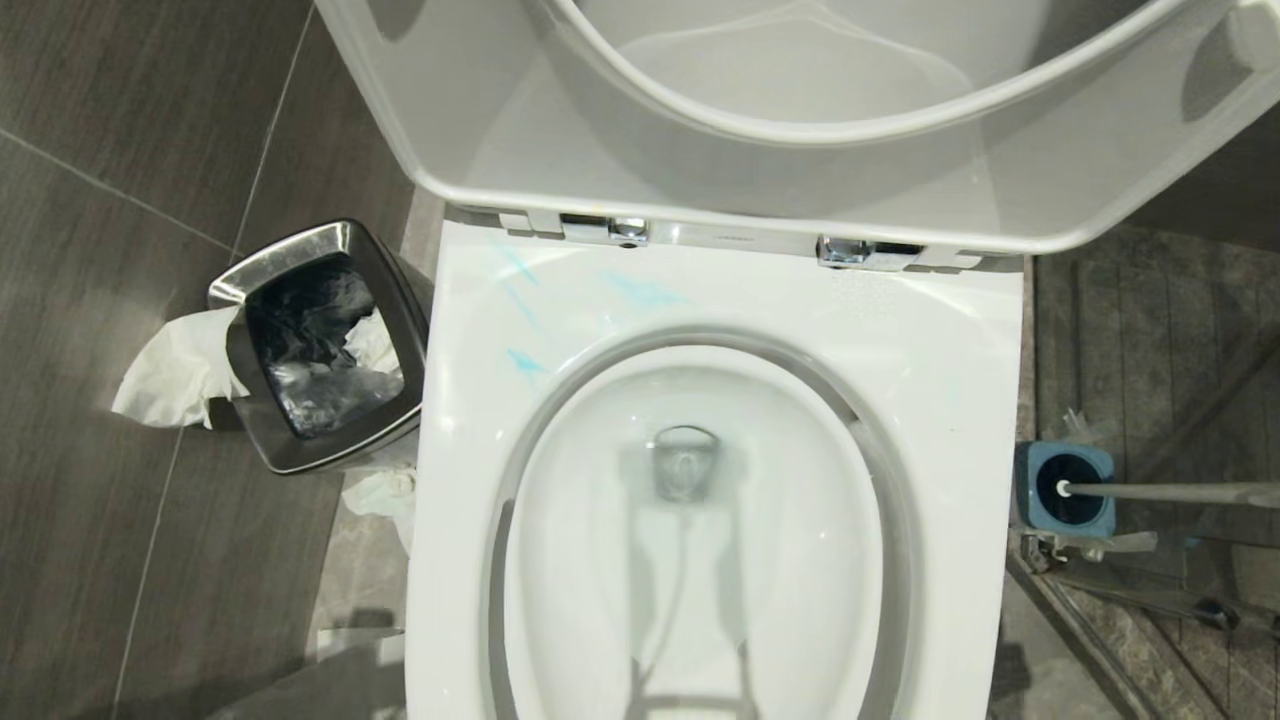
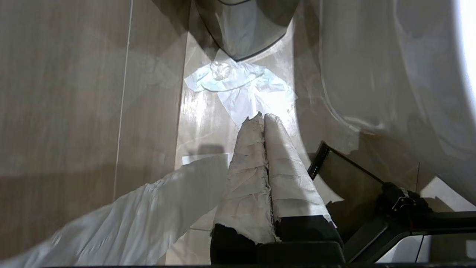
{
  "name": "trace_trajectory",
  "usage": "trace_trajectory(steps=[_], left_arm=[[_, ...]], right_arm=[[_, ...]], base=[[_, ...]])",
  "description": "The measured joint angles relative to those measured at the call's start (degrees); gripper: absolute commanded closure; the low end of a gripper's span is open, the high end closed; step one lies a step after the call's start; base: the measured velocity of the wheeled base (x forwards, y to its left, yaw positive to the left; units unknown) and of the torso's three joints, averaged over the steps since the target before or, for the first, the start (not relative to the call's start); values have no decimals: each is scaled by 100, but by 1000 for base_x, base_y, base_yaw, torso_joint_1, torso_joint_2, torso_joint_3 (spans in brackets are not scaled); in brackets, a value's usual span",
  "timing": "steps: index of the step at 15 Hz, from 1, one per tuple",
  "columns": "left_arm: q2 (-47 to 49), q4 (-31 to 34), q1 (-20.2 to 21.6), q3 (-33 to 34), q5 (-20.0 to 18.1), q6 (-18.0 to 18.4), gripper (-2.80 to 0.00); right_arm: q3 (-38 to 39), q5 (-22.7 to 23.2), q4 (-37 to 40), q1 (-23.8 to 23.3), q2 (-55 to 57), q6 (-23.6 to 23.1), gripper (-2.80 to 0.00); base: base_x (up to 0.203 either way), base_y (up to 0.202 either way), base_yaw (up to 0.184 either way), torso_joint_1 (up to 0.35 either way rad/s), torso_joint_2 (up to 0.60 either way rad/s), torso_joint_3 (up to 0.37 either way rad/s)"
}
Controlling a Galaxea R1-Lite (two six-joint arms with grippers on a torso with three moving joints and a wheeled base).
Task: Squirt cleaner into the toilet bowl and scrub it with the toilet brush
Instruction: Pour in the cleaning agent
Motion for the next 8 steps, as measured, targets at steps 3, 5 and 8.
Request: trace_trajectory(steps=[3,5,8], left_arm=[[0,2,0,0,-1,-6,0],[0,0,0,0,-6,-10,0],[0,5,0,0,-9,-12,0]], right_arm=[[0,-2,0,0,2,0,0],[-1,3,19,0,2,0,0],[-132,-10,207,-1,7,-1,0]], base=[[0,0,0,2,5,-54],[0,0,0,0,0,0],[0,0,0,0,0,0]])
